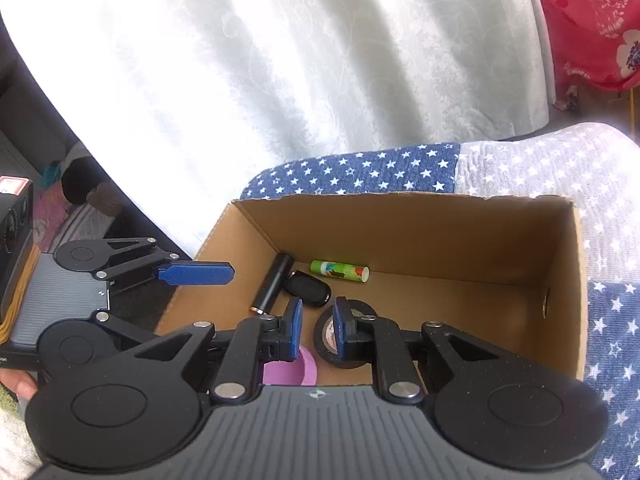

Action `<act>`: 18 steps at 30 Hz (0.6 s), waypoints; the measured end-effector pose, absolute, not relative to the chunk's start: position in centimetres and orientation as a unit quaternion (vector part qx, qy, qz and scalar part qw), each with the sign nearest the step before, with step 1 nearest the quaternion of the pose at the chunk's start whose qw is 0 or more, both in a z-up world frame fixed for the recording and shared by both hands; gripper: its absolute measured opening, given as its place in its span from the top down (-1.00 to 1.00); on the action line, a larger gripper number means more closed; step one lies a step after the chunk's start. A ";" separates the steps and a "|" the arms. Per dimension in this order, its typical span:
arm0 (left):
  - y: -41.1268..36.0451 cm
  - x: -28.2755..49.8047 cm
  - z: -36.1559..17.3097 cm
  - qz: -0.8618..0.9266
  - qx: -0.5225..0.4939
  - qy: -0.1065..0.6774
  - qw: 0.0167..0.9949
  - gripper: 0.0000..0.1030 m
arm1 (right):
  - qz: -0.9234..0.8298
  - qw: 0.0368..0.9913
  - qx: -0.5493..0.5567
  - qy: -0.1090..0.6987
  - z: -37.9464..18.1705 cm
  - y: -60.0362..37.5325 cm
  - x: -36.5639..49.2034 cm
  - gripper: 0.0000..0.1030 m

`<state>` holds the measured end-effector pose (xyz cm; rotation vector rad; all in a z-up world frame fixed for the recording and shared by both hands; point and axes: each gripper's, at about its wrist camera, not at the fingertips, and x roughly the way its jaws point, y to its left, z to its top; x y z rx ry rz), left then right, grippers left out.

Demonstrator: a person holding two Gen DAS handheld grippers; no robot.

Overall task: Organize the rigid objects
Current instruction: 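Move the right gripper to the white charger plug and grasp it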

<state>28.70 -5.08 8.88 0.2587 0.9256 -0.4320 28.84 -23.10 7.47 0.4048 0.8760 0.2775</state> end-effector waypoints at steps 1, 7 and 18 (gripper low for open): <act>-4.7 27.9 9.6 -0.206 0.120 0.433 0.869 -0.37 | 0.133 0.881 0.198 0.408 8.1 -23.3 27.7 0.64; -1.4 22.5 12.2 -0.211 0.092 0.381 0.895 -0.38 | 0.124 0.913 0.233 0.311 11.2 -24.1 18.0 0.64; -0.9 10.5 9.2 -0.232 0.083 0.306 0.920 -0.39 | 0.054 0.929 0.241 0.274 6.2 -22.3 6.7 0.61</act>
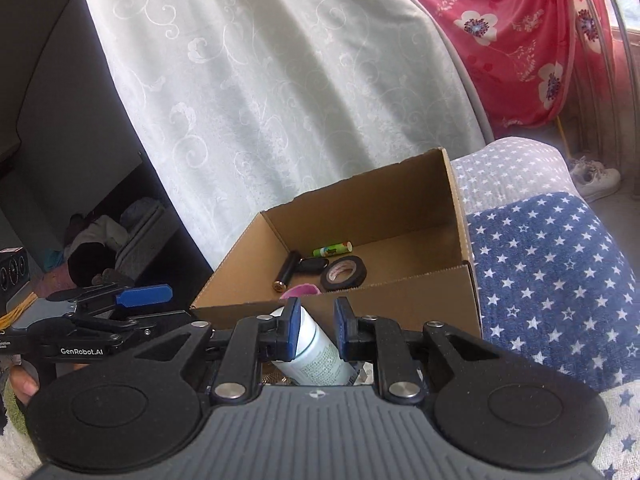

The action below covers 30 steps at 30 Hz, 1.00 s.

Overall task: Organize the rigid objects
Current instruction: 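Move the right gripper to the white charger plug and grasp it, then lift the white charger plug and carry it over the box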

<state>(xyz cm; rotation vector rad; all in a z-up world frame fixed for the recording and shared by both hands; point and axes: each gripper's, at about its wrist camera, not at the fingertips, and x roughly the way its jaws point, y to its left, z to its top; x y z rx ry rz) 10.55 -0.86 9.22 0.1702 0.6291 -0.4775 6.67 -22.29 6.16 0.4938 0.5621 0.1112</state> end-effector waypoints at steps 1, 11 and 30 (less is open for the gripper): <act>-1.3 9.5 8.6 -0.237 0.083 0.303 0.919 -0.39 | 0.051 0.927 0.241 0.281 5.5 -22.0 6.2 0.60; -8.8 4.5 2.6 -0.270 0.155 0.273 0.910 -0.38 | 0.039 0.899 0.277 0.336 2.3 -22.7 6.8 0.50; -14.3 7.1 -2.3 -0.216 0.180 0.271 0.920 -0.07 | -0.001 0.823 0.320 0.470 -1.5 -24.7 13.5 0.17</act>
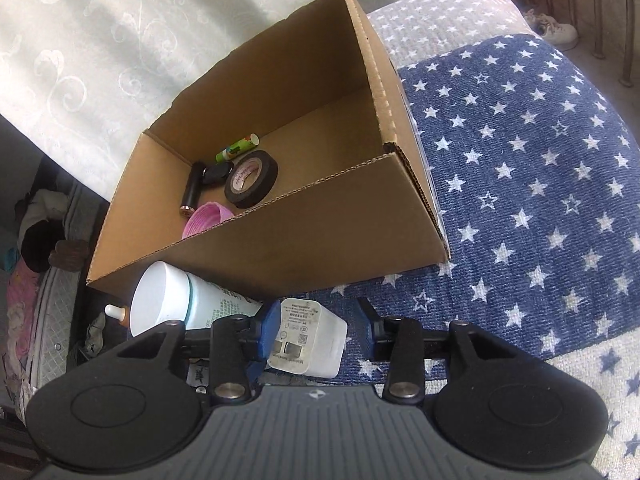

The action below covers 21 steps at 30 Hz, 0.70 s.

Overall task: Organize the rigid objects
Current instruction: 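Lift the white charger plug and carry it over the box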

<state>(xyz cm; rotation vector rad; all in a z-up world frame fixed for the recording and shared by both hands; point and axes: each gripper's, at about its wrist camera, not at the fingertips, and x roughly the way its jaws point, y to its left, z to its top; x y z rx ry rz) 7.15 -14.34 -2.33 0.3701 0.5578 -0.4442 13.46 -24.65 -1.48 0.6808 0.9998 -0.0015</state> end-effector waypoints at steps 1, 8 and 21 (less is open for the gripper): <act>-14.4 7.2 -2.4 -0.215 0.181 0.272 0.920 -0.04 | 0.000 0.819 0.324 0.473 -1.6 -24.7 13.7 0.16; -14.5 8.1 -2.8 -0.213 0.161 0.284 0.921 0.16 | -0.002 0.809 0.320 0.493 -1.3 -24.3 15.5 0.16; -13.3 8.6 -2.7 -0.204 0.145 0.293 0.923 0.43 | -0.012 0.795 0.293 0.531 -1.3 -23.6 17.3 0.06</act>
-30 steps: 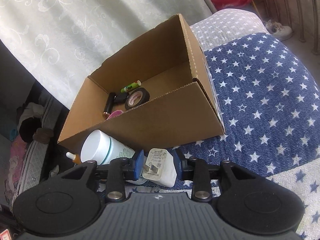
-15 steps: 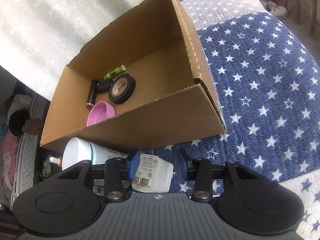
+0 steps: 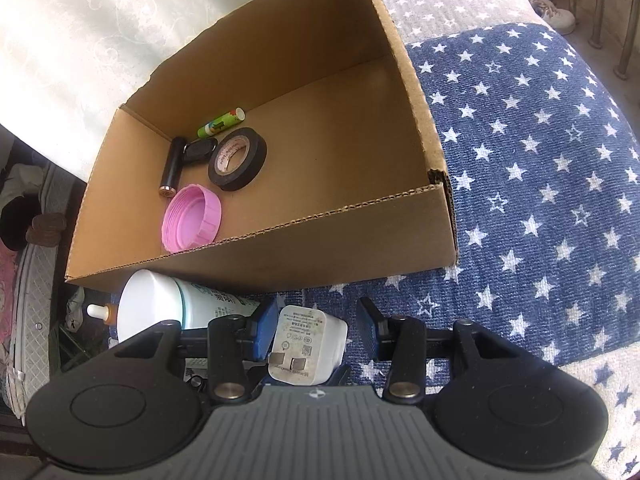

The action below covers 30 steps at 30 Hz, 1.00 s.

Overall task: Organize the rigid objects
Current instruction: 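Lift the white charger plug and carry it over the box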

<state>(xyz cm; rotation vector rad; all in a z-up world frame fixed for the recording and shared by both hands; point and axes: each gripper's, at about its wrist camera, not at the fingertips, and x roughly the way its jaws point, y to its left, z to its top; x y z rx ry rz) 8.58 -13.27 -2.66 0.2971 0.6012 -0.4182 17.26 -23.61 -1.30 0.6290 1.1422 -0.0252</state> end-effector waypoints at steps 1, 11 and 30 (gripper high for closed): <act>-13.3 8.6 -2.6 -0.204 0.144 0.293 0.923 0.43 | -0.012 0.792 0.293 0.535 -1.5 -23.6 17.4 0.05; -12.7 8.3 -1.8 -0.210 0.140 0.293 0.922 0.44 | -0.002 0.804 0.273 0.528 -1.4 -23.5 17.4 0.30; -12.3 3.2 7.7 -0.236 0.123 0.155 0.951 0.43 | -0.026 0.898 0.172 0.405 12.4 -20.2 9.9 0.30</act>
